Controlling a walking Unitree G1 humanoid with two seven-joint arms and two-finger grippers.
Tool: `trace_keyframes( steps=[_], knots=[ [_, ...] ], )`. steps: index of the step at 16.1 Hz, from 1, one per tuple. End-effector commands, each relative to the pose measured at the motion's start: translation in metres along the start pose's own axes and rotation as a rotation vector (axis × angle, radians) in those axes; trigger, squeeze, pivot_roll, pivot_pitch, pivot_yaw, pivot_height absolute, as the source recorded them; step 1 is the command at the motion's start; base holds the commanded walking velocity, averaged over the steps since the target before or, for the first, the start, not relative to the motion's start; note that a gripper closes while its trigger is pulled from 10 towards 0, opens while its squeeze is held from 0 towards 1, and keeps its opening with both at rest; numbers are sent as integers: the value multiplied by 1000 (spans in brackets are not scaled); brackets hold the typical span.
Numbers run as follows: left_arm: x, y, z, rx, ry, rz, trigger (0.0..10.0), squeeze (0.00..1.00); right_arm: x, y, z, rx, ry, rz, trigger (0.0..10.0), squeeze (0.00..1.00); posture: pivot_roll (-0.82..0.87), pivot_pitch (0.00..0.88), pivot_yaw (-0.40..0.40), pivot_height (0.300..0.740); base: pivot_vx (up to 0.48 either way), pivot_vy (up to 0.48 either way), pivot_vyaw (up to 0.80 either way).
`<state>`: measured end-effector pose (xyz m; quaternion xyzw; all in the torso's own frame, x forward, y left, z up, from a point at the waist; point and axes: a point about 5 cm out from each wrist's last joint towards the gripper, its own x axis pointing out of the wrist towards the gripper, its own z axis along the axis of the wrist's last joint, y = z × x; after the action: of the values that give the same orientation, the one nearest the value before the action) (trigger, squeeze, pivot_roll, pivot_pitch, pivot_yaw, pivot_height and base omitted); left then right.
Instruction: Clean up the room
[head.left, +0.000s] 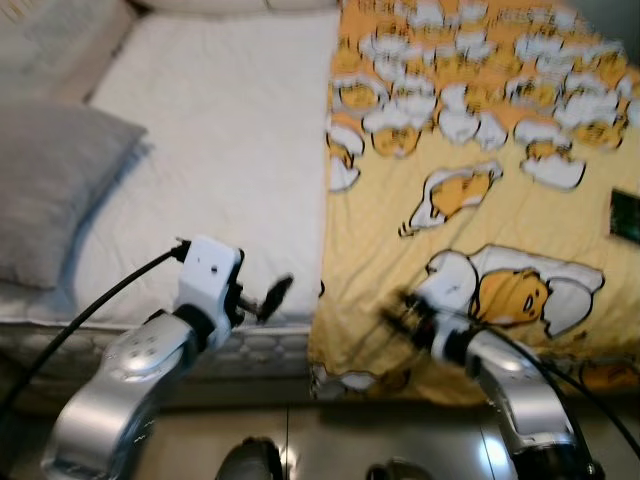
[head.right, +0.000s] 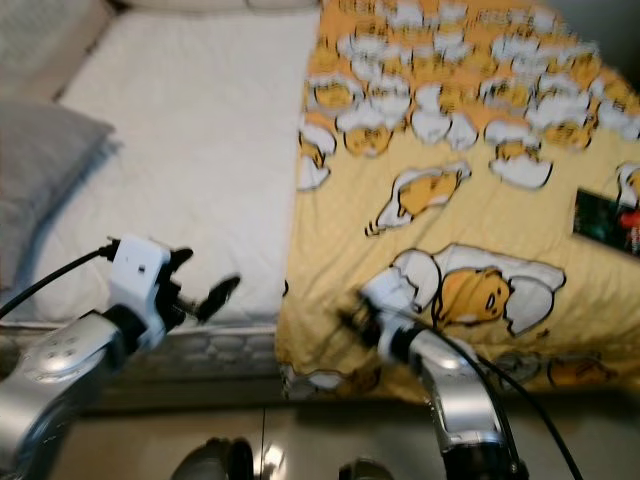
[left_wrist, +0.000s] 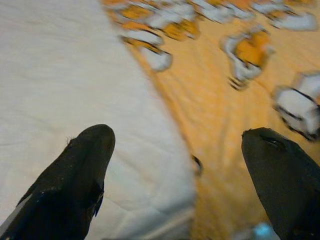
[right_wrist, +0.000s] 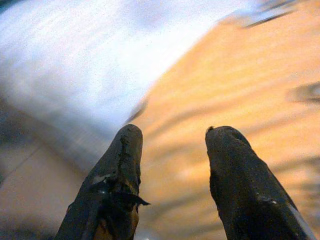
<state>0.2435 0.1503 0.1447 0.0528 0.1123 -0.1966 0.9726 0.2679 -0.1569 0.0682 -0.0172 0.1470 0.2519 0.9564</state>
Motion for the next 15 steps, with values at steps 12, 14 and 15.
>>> trace_keyframes(
  steps=[12,14,15],
  knots=[
    [16,16,-3,34,-65,247,10000,0,-21,12,16,62,-51,-297,10000,0,-55,0,10,740,0,-480,0],
    [16,16,-4,29,-73,259,10000,0,-22,13,17,45,-46,-292,10000,0,-56,0,4,740,0,-480,0],
    [16,16,-5,25,-76,264,10000,0,-22,12,16,49,-42,-294,10000,0,-57,0,0,740,0,-480,0]
  ],
)
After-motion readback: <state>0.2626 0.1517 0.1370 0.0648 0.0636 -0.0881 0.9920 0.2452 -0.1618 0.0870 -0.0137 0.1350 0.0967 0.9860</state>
